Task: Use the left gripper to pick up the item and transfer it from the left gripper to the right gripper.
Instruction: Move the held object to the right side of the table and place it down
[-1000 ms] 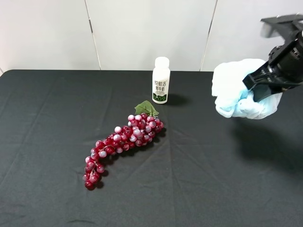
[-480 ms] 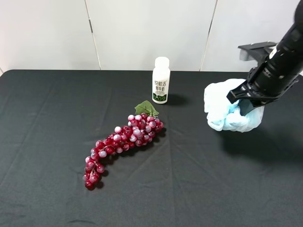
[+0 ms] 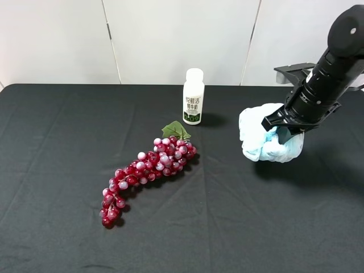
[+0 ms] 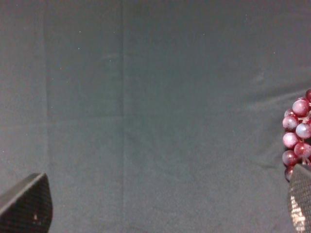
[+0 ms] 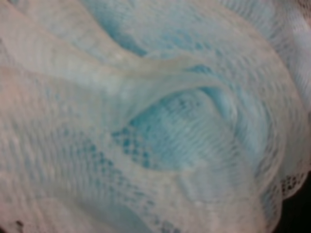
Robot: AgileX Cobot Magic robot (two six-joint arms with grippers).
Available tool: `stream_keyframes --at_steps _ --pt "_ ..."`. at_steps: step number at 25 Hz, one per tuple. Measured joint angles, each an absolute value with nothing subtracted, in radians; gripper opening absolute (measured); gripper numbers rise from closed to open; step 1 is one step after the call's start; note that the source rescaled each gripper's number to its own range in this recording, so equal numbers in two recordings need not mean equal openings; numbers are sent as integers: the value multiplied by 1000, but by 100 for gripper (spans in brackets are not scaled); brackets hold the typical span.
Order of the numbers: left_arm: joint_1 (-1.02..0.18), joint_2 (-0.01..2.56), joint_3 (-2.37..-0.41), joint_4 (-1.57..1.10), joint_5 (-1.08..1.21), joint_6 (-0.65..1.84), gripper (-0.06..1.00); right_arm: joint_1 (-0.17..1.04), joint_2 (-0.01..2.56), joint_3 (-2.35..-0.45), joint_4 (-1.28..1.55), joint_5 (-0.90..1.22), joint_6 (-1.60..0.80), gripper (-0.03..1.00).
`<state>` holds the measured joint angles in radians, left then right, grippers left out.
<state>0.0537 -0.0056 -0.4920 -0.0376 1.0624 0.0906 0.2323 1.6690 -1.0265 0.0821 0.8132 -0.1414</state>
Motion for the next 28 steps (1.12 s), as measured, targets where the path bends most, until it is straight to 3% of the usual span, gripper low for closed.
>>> stream_keyframes --at_steps 9,11,13,15,17,20,28 --pt "54 -6 -492 -38 1062 91 97 232 1717 -1027 82 809 -141 2" --pt "54 -6 -492 -38 1062 91 97 232 1717 -1027 82 808 -141 11" --pt "54 -6 -492 -38 1062 91 97 232 1721 -1027 82 808 -141 34" --pt "54 -6 -492 -38 1062 91 97 232 1726 -1027 83 812 -141 70" --pt "54 -6 -492 -38 1062 91 97 232 1727 -1027 83 820 -141 89" --pt "54 -6 -492 -38 1062 91 97 232 1727 -1027 83 822 -141 98" --pt "54 -6 -492 -38 1062 91 97 232 1727 -1122 88 996 -136 100"
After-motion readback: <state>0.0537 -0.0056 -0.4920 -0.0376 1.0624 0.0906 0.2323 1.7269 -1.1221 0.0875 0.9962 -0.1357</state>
